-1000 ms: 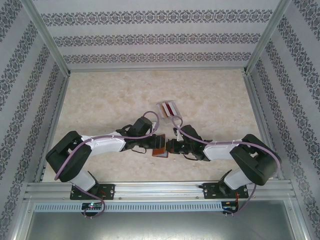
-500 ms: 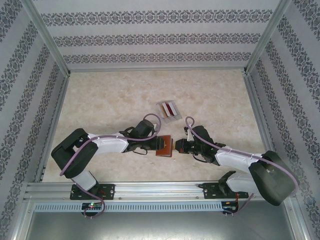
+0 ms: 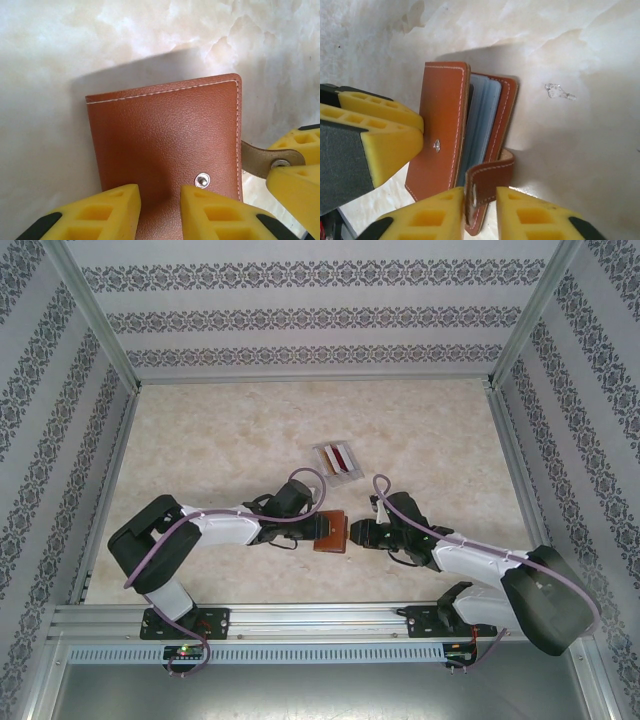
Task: Put the credit cards into the card holder
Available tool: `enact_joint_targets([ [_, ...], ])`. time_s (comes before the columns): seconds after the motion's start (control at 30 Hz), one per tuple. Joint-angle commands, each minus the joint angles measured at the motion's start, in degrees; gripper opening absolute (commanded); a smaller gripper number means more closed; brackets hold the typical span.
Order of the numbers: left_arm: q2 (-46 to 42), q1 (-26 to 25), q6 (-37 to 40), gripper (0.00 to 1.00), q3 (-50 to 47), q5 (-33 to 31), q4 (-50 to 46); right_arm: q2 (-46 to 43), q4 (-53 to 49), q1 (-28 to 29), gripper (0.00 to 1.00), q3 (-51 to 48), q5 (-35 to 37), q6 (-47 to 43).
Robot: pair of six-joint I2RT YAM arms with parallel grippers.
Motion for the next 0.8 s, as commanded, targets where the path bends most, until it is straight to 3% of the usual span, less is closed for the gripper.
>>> enact_joint_targets([
  [0.0,3.04,-1.11,-1.17,0.29,-0.87,-3.09,-2.65,-2.11,-0.72,-0.62,0.29,-0.60,0.26,0.01],
  [0.13,3.78,-1.45,-0.65,0.29,0.30,-3.15,-4.17,-3.50,-1.21,-1.06,0.30,-0.74,0.58,0.46],
  [0.43,5.37,-2.07,-0.60,0.28,1.81,-3.10,-5.67,-2.00,-1.01,-1.41,0.00,0.04,-0.32,0.41],
  [0.77,5.67,-2.31,-0.56,0.28,2.39,-3.79,-7.11,-2.09,-1.87,-2.29,0.00,0.44,-0.74,-0.24],
])
